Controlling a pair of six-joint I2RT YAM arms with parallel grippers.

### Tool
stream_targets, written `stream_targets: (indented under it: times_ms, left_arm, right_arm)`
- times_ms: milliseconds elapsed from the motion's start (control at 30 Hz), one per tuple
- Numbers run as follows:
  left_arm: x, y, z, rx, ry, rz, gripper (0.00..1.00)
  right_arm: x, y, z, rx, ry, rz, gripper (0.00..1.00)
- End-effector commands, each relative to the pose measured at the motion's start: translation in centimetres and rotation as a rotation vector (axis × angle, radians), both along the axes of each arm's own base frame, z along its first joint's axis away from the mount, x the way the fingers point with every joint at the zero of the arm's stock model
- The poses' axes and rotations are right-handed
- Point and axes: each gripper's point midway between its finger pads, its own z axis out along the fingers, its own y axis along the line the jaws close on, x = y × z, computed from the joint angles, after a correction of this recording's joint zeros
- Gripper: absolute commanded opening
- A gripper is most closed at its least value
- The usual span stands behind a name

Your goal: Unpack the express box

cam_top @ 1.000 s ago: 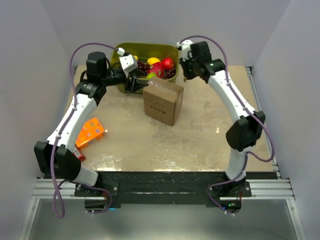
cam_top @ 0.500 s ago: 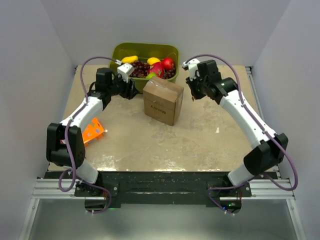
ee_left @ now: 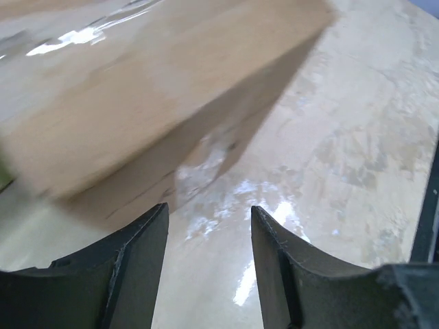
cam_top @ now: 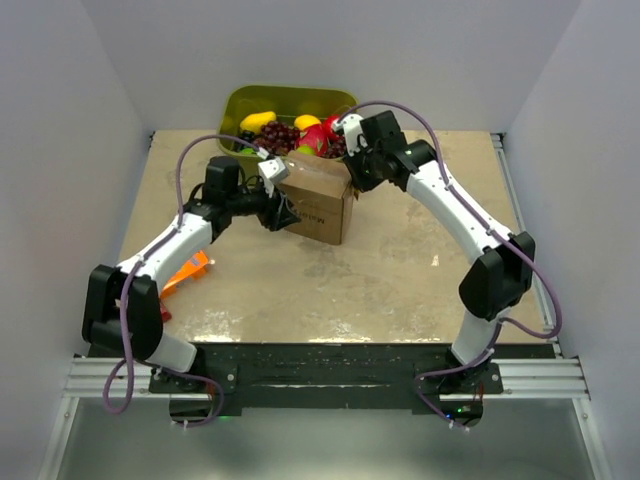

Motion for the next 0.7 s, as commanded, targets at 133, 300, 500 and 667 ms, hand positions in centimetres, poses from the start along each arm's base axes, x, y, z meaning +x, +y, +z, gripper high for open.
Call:
stream_targets:
  times_ms: [133, 300, 500, 667]
  left_arm:
    - [-5.2, -1.6, 1.7, 0.063, -0.139, -0.24, 0.56]
    - [-0.7, 3.8, 10.4, 0.035, -0.382, 0.063, 0.54]
    - [8.4, 12.5, 13.3, 0.064, -0.433, 0.522, 0.56]
    - [11.1, 12.3, 6.7, 0.03, -0.211, 0.553, 0.56]
  right_arm:
    - [1.8, 3.5, 2.0, 0.074, -0.063, 0.057, 0.0]
    - [3.0, 3.8, 1.7, 0.063, -0.068, 0.045, 0.0]
    - [2.8, 3.7, 1.5, 0.065, -0.065, 0.039, 0.0]
    - [2.8, 3.4, 2.3, 0.068, -0.086, 0.034, 0.0]
